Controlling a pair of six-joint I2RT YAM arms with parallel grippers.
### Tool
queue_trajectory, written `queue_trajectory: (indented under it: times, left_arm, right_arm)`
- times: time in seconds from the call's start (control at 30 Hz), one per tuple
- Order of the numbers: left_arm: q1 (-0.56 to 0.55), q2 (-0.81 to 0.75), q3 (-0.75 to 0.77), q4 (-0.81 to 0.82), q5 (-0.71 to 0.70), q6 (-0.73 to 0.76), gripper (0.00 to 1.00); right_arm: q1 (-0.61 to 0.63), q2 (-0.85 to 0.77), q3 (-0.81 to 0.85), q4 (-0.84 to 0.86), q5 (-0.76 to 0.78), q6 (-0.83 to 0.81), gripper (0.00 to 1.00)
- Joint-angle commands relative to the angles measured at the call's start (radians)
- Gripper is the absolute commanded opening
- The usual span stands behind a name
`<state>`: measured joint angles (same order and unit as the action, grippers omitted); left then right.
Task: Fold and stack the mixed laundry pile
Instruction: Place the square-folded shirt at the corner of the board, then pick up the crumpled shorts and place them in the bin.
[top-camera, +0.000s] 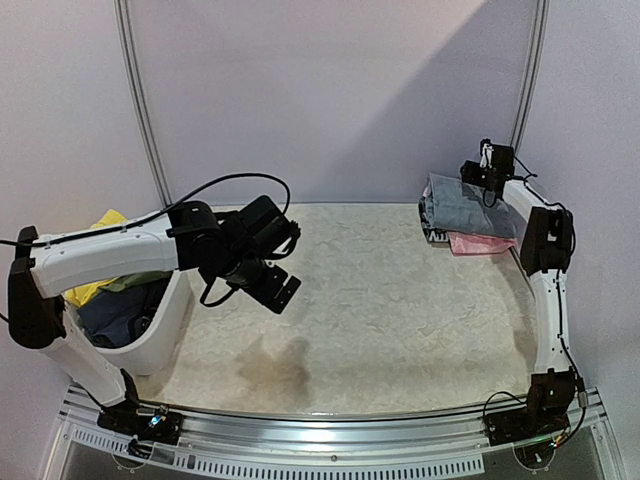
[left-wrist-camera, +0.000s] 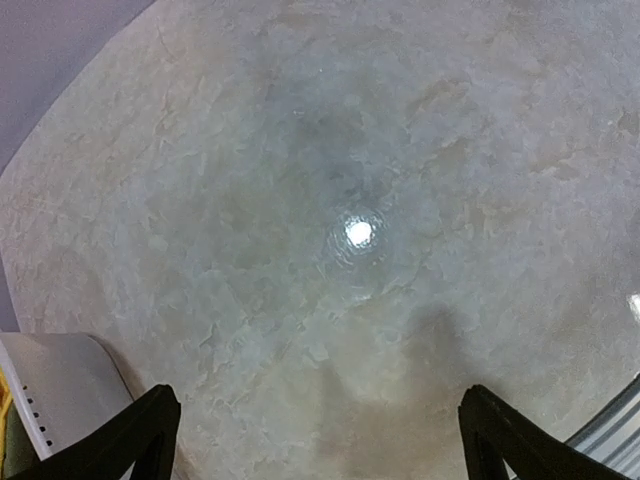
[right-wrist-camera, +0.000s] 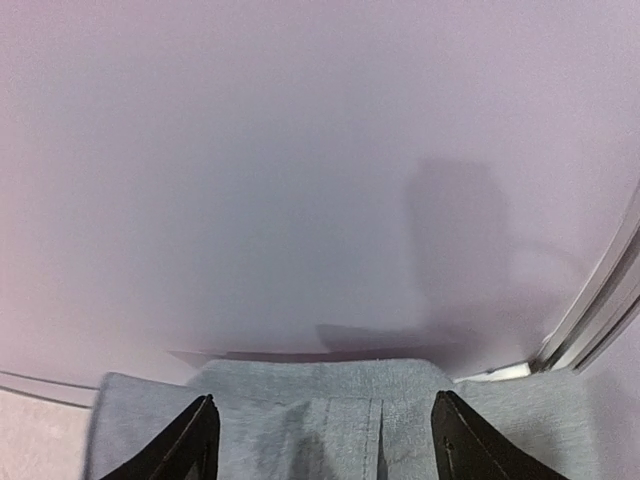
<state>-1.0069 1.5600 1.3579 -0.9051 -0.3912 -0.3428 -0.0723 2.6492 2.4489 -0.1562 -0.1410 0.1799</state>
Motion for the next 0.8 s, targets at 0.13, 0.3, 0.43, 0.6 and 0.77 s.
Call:
queue_trajectory:
  times: [0.13,0.3,0.43,0.6,0.77]
  left_arm:
    - [0.021,-0.042,0.047,0.013,-0.108,0.032,0.99]
    - [0.021,-0.09,0.047,-0.012,-0.167,0.02,0.99]
    - [0.027,-0.122,0.07,-0.082,-0.265,-0.024,1.0]
    - [0.049,-0.151,0.107,-0.191,-0.331,-0.066,1.0]
    - [0.122,-0.219,0.132,-0.243,-0.331,-0.106,1.0]
  right_arm:
    - [0.044,-0.299,-0.165,0.01,-0.016,0.016,0.79]
    - [0.09,-0.429,-0.301,-0.015,-0.003,0.037,0.87]
    - [0.142,-0.541,-0.401,-0.057,0.005,0.071,0.91]
    - [0.211,-0.673,-0.516,-0.124,0.03,0.108,0.98]
    - [0.271,-0.792,-0.6,-0.219,0.086,0.124,0.99]
